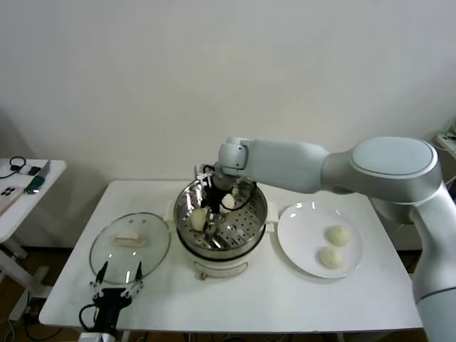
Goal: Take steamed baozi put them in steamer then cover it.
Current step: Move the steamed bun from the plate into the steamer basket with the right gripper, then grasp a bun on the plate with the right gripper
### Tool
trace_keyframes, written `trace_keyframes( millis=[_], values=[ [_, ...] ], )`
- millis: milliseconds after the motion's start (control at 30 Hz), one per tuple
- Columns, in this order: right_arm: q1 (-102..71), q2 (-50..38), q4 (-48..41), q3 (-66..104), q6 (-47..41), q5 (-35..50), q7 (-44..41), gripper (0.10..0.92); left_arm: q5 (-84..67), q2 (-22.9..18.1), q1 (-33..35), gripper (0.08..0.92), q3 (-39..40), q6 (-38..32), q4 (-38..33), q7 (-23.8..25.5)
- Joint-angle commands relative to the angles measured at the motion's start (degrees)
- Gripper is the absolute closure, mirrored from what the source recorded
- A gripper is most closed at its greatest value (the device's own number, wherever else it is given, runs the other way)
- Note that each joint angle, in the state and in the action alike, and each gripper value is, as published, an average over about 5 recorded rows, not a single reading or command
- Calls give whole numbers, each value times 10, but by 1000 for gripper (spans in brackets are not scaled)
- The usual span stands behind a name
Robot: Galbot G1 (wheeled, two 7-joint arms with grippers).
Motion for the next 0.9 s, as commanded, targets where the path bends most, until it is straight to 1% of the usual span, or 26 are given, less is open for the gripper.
trace_keyframes(
  millis=[33, 133, 333, 433, 567, 767, 900],
  values=[
    [-5, 5, -6, 4, -1, -3, 1, 251, 0, -1, 0, 177, 0, 0, 1, 0],
    [5, -2, 3, 7, -2, -1, -2, 211, 0, -1, 0, 177, 0, 0, 1, 0],
    [66, -52, 57, 7, 7, 0, -20, 203, 0, -1, 1, 177, -1, 0, 0, -1],
    [115, -98, 101, -2, 15, -3, -37, 203, 0, -1, 1, 177, 0, 0, -1, -1],
    [176, -190, 168, -22, 30, -20, -60, 203, 0, -2, -2, 177, 2, 2, -2, -1],
    [240, -324, 257, -75, 57, -104, -88, 203, -1, -1, -5, 177, 3, 5, -3, -1],
    [225, -404, 294, -92, 62, -172, -89, 203, -2, 0, -7, 177, 3, 7, -3, -1]
  ],
)
